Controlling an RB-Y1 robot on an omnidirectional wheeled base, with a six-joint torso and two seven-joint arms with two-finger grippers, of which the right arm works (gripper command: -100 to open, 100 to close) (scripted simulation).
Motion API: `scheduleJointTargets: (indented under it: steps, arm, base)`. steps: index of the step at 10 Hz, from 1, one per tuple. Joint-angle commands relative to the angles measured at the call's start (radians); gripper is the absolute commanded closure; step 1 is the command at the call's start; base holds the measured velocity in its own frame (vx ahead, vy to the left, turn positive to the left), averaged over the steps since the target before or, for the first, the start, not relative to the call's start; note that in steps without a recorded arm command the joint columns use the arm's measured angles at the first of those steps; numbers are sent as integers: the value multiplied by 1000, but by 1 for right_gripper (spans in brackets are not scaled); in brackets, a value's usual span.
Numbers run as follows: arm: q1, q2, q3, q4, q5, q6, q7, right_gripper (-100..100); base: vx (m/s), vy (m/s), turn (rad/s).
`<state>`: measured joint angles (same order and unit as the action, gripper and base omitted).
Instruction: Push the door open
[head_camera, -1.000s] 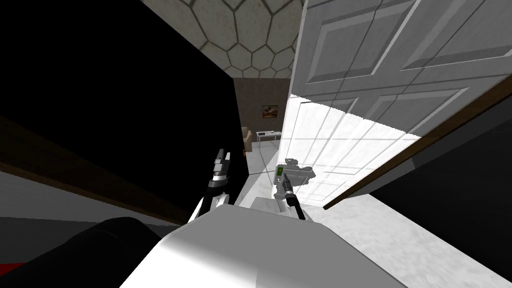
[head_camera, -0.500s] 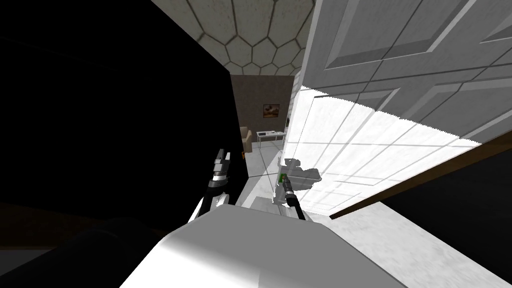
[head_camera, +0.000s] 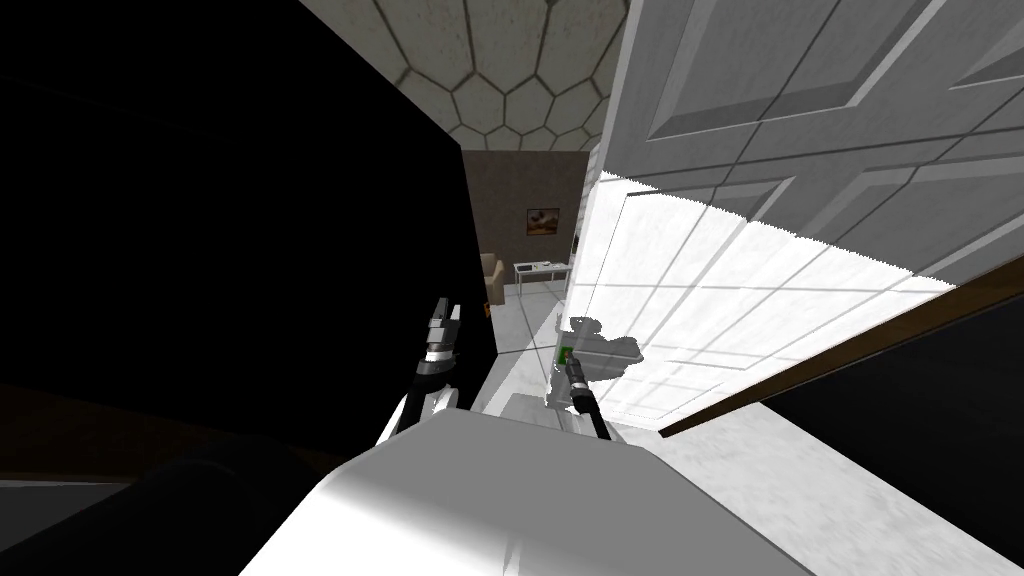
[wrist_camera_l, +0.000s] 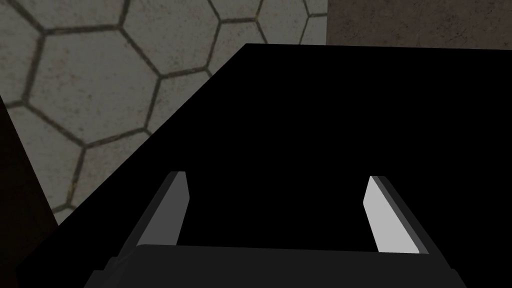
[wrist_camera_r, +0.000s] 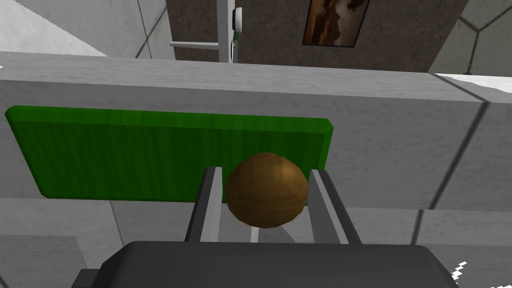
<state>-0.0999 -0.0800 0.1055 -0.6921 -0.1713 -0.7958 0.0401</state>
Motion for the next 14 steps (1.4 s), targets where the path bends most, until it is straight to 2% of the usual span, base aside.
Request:
scheduleJointTargets:
  steps: [1, 6, 7, 8, 9, 12, 14]
  arm:
    - [-1, 0, -1, -2, -1, -2, -1, 100]
    - [-19, -12, -8, 24, -51, -15, 50, 100]
    - [-19, -12, -8, 24, -51, -15, 50, 100]
    - [-28, -14, -11, 34, -73, -22, 72, 100]
    - [-34, -7, -8, 39, -63, -13, 57, -100]
    - [-35, -1, -10, 35, -66, -6, 58, -100]
    - [-36, 10, -13, 31, -69, 4, 58, -100]
  base:
    - [0, 0, 0]
    - [178, -1, -88]
    - [122, 12, -31]
    - [181, -14, -208]
    - [-9, 41, -89]
    - [-196, 74, -28]
    - [-240, 96, -63]
